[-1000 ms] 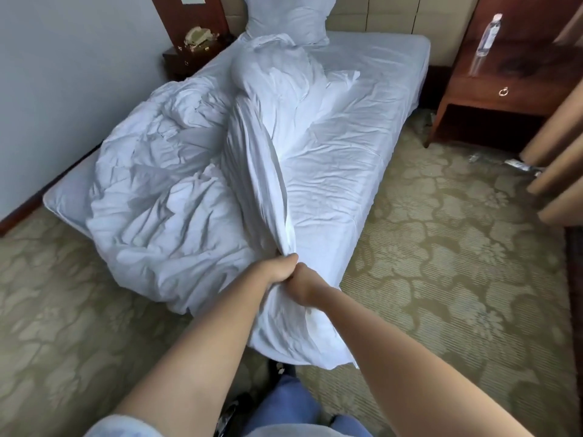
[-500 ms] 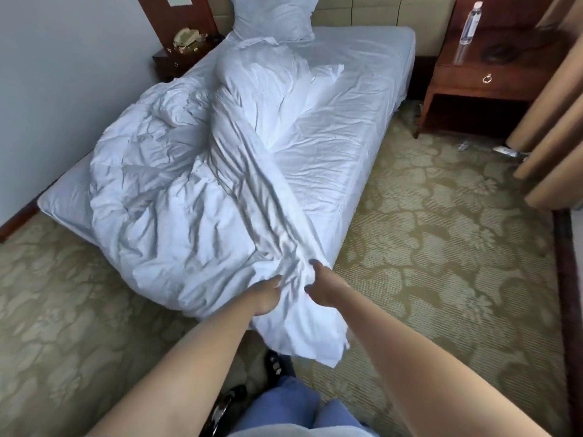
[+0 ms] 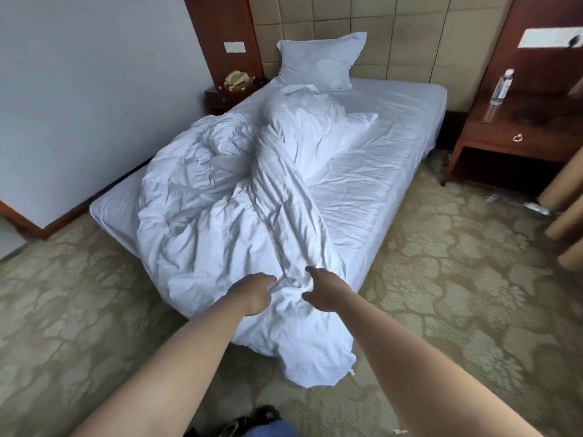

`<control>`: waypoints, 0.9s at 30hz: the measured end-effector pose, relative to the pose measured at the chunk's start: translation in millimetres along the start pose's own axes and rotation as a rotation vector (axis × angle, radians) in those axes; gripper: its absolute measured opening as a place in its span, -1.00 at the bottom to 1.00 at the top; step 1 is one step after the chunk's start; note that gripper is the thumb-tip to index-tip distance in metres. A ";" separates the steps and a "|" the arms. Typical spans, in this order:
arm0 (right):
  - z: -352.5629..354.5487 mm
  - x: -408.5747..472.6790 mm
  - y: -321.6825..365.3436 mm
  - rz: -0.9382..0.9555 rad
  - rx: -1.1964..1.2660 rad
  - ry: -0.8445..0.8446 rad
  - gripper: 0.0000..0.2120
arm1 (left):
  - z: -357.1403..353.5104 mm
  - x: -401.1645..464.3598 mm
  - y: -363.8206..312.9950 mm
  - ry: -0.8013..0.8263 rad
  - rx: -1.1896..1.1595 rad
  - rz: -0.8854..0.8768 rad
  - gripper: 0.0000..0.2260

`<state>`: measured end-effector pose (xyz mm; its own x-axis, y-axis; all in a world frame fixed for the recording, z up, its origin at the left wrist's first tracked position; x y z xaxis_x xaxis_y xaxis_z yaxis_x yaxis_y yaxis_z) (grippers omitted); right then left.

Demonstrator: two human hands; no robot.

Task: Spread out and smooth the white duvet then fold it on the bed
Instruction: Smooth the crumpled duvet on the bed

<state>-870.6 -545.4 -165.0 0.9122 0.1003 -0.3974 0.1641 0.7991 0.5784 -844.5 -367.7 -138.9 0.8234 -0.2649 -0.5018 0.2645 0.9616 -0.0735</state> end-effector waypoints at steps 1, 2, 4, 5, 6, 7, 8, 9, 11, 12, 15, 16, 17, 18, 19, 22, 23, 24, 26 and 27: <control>5.2 4.1 7.0 0.019 -0.020 -0.012 -0.36 | 7.7 2.6 6.4 -0.022 0.001 0.005 -0.57; 10.3 8.8 14.0 0.035 -0.036 -0.021 -0.35 | 15.2 5.5 13.5 -0.037 0.005 0.008 -0.56; 19.4 18.7 28.5 0.058 -0.071 -0.025 -0.33 | 30.1 12.4 27.9 -0.058 0.008 0.011 -0.55; 23.4 24.4 35.6 0.070 -0.087 -0.029 -0.33 | 37.1 16.3 35.7 -0.071 0.008 0.014 -0.55; 27.2 30.7 43.0 0.081 -0.102 -0.035 -0.33 | 44.5 20.1 43.1 -0.086 0.005 0.016 -0.55; 31.1 36.9 50.7 0.090 -0.119 -0.040 -0.33 | 51.1 24.3 51.1 -0.100 0.004 0.017 -0.55; 35.1 43.5 58.7 0.101 -0.140 -0.047 -0.32 | 57.5 28.3 59.4 -0.112 0.007 0.020 -0.56; 39.1 51.3 66.8 0.112 -0.164 -0.056 -0.32 | 64.4 33.5 68.4 -0.123 0.010 0.020 -0.57; 47.7 69.1 84.4 0.138 -0.211 -0.081 -0.32 | 79.3 44.7 88.2 -0.143 0.024 0.010 -0.57; 52.2 79.2 93.8 0.149 -0.229 -0.097 -0.31 | 87.3 52.1 99.5 -0.148 0.028 0.004 -0.55; 66.0 112.2 125.8 0.154 -0.255 -0.128 -0.29 | 115.2 74.4 134.7 -0.184 0.053 -0.025 -0.55; 70.4 124.8 137.4 0.156 -0.261 -0.136 -0.29 | 125.4 81.6 146.8 -0.201 0.070 -0.037 -0.56; 74.4 138.2 149.1 0.157 -0.266 -0.145 -0.29 | 135.4 89.7 159.7 -0.216 0.086 -0.050 -0.56; 77.9 151.7 161.2 0.161 -0.275 -0.156 -0.30 | 145.1 97.9 173.1 -0.228 0.095 -0.057 -0.56; 80.8 166.1 173.9 0.167 -0.287 -0.169 -0.29 | 154.5 106.0 187.4 -0.236 0.095 -0.056 -0.56; 85.8 209.3 212.1 0.172 -0.312 -0.184 -0.28 | 182.1 131.2 230.8 -0.268 0.084 -0.061 -0.57; 86.3 223.7 223.6 0.171 -0.316 -0.190 -0.29 | 191.0 140.1 244.2 -0.286 0.089 -0.072 -0.58; 86.6 237.3 234.3 0.173 -0.320 -0.196 -0.29 | 199.2 148.6 256.8 -0.308 0.090 -0.086 -0.60; 85.4 262.1 252.1 0.183 -0.323 -0.193 -0.29 | 210.5 163.9 280.7 -0.341 0.075 -0.098 -0.59; 83.6 273.3 259.6 0.183 -0.328 -0.182 -0.29 | 213.6 171.4 292.4 -0.340 0.077 -0.103 -0.57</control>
<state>-547.4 -360.1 -63.9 0.9714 0.1757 -0.1595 -0.1087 0.9271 0.3587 -518.9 -147.3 -62.3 0.9069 -0.3817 -0.1785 0.3813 0.9237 -0.0377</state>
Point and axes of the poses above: each hand's wrist, its own x-axis towards the middle knuckle, its own z-axis out of the back of the hand, y = z × x, the point moved 1 cm from there along x, towards the middle knuckle, and after that the axes turned 7 degrees about x, right-handed, at the moved point
